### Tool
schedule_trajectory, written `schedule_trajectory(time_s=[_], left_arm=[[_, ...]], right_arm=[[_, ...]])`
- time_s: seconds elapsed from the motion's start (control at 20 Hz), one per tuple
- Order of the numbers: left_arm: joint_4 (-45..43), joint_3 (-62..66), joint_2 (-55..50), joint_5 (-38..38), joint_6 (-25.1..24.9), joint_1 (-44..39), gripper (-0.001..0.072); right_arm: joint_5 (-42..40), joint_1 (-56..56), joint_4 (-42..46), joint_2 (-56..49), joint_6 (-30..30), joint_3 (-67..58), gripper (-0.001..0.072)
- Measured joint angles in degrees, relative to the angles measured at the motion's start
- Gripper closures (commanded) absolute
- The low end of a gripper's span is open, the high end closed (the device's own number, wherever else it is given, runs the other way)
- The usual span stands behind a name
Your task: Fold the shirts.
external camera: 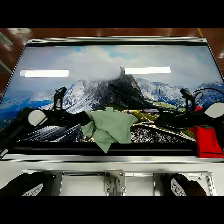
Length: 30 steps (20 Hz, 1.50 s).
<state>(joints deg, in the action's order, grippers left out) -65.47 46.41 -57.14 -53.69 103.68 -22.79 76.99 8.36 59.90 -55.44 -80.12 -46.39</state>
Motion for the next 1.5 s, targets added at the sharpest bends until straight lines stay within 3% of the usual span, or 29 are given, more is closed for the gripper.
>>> schedule_trajectory(time_s=[0.2,0.55,0.75,0.85,0.9,1.0,1.15,1.2,1.3,1.35,1.5], left_arm=[[2.54,-6.88,2.19,-6.71,-5.97,8.22,-0.0003],[19.06,-15.47,-4.55,4.94,-14.36,10.71,0.0026],[27.82,-15.85,-10.91,10.51,-18.64,9.55,0.0459],[29.79,-15.54,-12.81,11.98,-19.43,9.2,0.0625],[30.51,-15.3,-13.44,12.66,-19.93,9.14,0.0672],[31.36,-14.38,-14.14,13.25,-21.33,8.98,0.0672],[32.0,-12.22,-14.32,13.27,-22.97,8.87,0.0672],[32.17,-11.34,-14.25,13.27,-23.37,8.87,0.0672],[32.26,-9.53,-14.19,13.2,-24.02,8.83,0.0672],[32.35,-8.63,-14.12,13.07,-24.26,8.83,0.0673],[31.89,-6.36,-13.09,12.63,-24.68,8.83,0.0675]], right_arm=[[-0.13,0.0,-7.65,-8.92,3.91,1.33,0.0038],[-0.2,-0.66,-12.74,-21.05,6.88,1.79,0.0038],[-1.66,-5.75,-13.35,-24.7,7.28,1.79,0.0038],[-2.64,-8.9,-13.6,-26.62,7.28,1.79,0.0038],[-3.02,-10.4,-13.64,-27.61,7.23,1.79,0.0038],[-3.91,-13.38,-14.51,-29.4,7.02,1.79,0.0094],[-5.64,-17.59,-15.72,-31.28,6.36,1.79,0.0106],[-6.1,-18.99,-16.06,-31.74,6.19,1.81,0.0235],[-7.61,-21.31,-16.33,-32.48,5.14,1.79,0.0561],[-8.44,-22.12,-16.39,-32.72,4.5,1.79,0.0661],[-9.46,-22.69,-16.9,-32.7,4.07,1.33,0.0663]])
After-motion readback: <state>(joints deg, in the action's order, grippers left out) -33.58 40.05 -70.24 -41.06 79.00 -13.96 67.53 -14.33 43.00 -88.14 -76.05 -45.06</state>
